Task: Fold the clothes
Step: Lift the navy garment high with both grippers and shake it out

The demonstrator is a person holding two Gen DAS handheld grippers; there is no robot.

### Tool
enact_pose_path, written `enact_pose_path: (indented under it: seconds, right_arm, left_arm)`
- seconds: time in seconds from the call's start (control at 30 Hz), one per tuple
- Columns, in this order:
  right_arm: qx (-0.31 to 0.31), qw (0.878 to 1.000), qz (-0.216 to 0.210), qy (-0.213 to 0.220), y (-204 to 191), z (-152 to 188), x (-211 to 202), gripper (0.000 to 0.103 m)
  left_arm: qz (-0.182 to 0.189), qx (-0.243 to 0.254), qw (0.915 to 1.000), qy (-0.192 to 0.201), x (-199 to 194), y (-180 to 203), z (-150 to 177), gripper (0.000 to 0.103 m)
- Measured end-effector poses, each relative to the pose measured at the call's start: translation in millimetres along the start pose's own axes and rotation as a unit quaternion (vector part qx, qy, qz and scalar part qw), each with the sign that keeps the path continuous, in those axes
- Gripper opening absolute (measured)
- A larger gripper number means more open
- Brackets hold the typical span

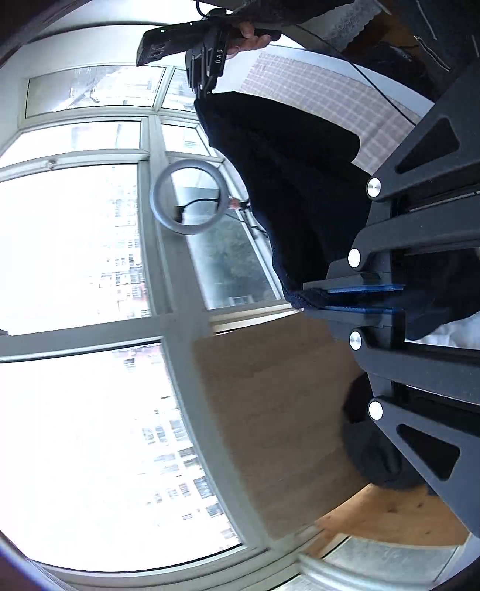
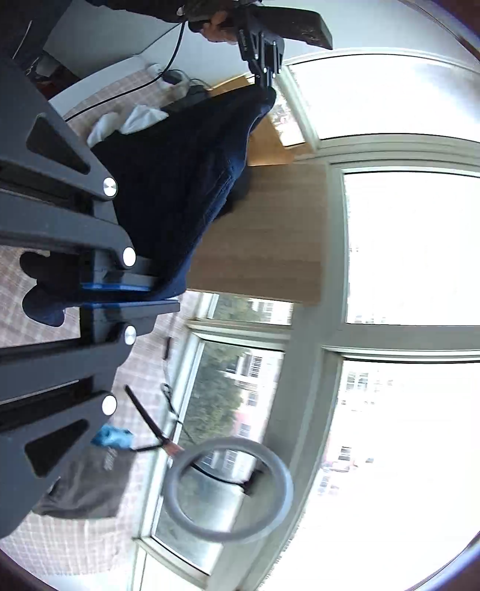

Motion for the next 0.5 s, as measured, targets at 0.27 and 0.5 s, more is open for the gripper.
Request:
enact_pose_path:
  seconds: [0.27, 0.5]
  right_arm:
    - [-0.023, 0.990, 0.069, 0.119, -20.9, -57.7, -169.5, 0.003]
    - [-0.013, 0.987, 0.079, 0.140, -17.3, -81.0, -202.4, 0.004]
  left_arm:
    - [-0.053, 0.050, 0.9933, 0.090, -130.3, 30.3, -79.5, 0.005]
    - [-0.036, 0.060, 0.9951, 0.070, -132.5, 29.1, -93.7, 0.008]
Point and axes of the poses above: each gripper's, at about its wrist camera, not at the fingertips, and x roughly the way its jaws point, y to its right, z to its underside, the point moved 3 cm from there along x, roughly the way its jaws point, and after that the axes turned 9 degrees about -y, right-handed, at the moved point
